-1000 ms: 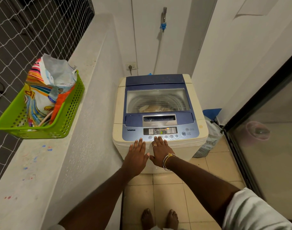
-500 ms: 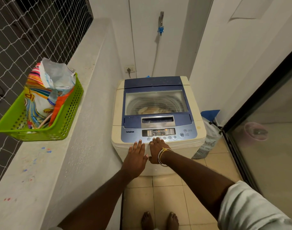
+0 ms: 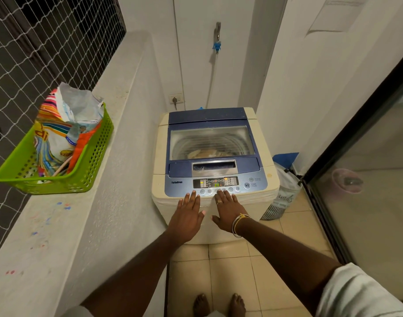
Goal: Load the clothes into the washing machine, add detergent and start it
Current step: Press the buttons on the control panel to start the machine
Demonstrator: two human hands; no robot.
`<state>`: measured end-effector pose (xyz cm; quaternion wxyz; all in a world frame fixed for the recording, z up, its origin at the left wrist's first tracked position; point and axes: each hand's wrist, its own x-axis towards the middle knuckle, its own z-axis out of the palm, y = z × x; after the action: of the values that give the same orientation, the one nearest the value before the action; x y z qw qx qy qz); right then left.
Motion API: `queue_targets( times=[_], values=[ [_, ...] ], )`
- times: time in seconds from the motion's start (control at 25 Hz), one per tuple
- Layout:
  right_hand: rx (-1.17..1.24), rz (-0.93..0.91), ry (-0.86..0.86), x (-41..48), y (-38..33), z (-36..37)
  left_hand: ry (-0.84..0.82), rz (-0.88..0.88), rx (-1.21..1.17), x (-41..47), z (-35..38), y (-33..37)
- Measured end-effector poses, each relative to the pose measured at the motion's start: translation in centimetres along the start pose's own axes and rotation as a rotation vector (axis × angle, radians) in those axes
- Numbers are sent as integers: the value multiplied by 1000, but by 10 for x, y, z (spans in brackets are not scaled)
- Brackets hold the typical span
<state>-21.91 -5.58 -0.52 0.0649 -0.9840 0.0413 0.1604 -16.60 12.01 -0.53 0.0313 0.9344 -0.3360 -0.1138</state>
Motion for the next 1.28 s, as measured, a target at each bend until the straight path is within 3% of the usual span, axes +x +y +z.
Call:
queue_targets(
  times=[0.28,1.28],
  values=[
    [104,31,56,-13,11,4,-21,40,-12,2,3,6],
    [99,92,68,-29,34,11,12,32,-75,-4,7,21]
  ],
)
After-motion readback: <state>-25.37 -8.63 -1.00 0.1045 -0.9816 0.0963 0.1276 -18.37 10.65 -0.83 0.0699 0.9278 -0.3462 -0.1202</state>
